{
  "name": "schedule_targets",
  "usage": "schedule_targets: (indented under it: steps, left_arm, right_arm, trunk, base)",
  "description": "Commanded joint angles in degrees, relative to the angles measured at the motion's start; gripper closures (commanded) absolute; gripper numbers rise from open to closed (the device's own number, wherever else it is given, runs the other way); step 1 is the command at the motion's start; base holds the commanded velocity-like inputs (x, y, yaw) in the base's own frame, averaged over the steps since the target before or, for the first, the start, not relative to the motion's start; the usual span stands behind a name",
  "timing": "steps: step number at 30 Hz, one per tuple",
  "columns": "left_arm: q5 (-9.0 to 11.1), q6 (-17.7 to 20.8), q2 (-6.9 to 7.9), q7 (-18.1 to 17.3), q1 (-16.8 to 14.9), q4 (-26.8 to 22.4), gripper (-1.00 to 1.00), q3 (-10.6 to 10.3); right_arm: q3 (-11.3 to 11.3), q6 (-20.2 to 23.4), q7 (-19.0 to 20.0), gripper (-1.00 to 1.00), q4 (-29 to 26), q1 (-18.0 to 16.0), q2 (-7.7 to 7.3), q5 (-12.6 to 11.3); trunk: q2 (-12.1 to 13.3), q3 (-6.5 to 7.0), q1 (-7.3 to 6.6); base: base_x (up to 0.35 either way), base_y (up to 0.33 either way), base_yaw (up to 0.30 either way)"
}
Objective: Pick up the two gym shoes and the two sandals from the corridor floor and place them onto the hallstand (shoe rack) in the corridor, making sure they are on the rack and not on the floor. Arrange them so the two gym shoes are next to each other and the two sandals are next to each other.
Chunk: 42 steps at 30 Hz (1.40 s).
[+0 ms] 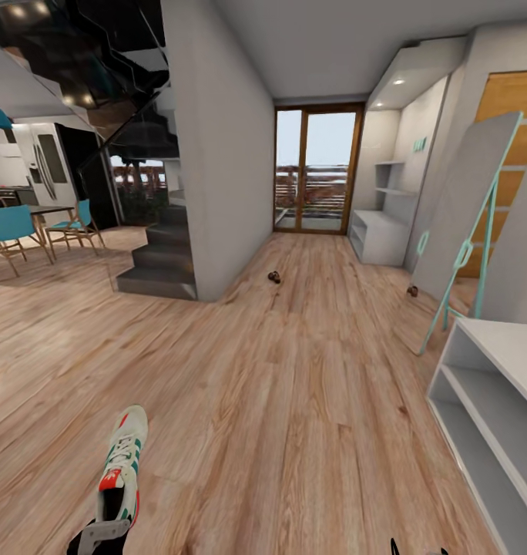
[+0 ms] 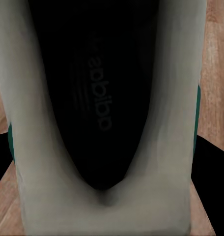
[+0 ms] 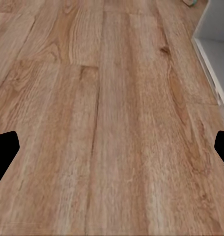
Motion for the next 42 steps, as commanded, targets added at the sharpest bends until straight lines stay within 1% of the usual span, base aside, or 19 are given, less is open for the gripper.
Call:
schedule_targets:
  steps: [1, 42]
  left_arm:
    - [0.56, -0.05, 0.00, -0.56, -0.05, 0.04, 1.00, 0.17]
    - [0.59, -0.05, -0.04, -0.56, -0.03, 0.04, 1.00, 0.17]
  right_arm:
    - [-0.21, -0.18, -0.01, -1.00, 0.06, -0.05, 0.03, 0.60]
    - [-0.05, -0.26, 0.32, -1.00, 0.38, -0.05, -0.05, 0.68]
  trunk:
    - [-0.02, -0.05, 0.02]
    - [-0.02, -0.05, 0.02]
  base:
    - [0.307, -0.117, 0.000]
    - [0.333, -0.084, 0.000]
